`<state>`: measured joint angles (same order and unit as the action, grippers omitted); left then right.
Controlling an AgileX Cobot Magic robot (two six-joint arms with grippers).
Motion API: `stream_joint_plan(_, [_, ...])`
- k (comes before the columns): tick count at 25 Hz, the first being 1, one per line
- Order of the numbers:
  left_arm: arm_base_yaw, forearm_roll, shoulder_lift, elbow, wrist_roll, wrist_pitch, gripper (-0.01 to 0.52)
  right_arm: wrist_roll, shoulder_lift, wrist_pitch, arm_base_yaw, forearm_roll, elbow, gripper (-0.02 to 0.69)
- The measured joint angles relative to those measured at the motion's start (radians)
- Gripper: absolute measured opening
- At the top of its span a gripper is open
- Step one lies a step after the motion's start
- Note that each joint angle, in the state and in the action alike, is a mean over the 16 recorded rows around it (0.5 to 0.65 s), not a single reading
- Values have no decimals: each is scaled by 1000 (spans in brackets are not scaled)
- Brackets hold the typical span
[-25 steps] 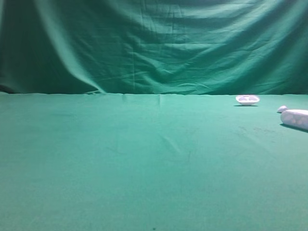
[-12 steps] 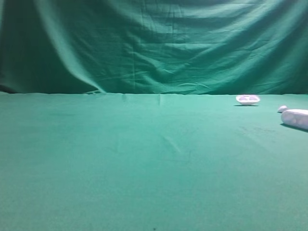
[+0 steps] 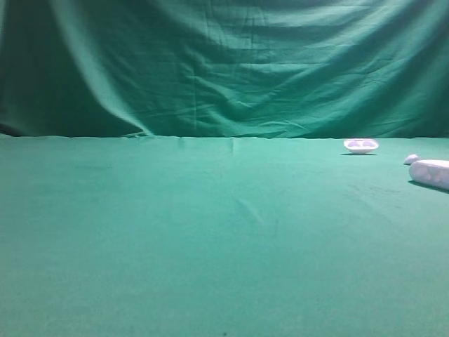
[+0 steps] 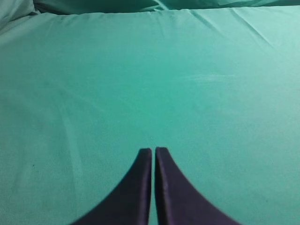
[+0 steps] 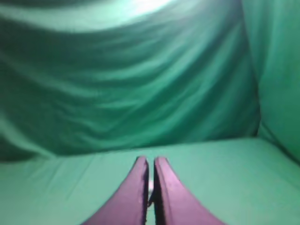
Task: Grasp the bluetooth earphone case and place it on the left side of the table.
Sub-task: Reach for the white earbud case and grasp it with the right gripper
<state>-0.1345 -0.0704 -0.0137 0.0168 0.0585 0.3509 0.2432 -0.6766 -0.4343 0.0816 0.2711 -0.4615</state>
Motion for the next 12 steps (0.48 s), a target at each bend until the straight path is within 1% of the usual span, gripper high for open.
stream_joint_plan(3, [0,0,0,0,0,0,0,14,-141,-69,2,-11,-71,0])
stream_joint_plan(8, [0,0,0,0,0,0,0,38,-351,-142,20,-60,-176,5])
stream_joint_plan(12, [0,0,0,0,0,0,0,58,-503,-193,44,-111,-255,45])
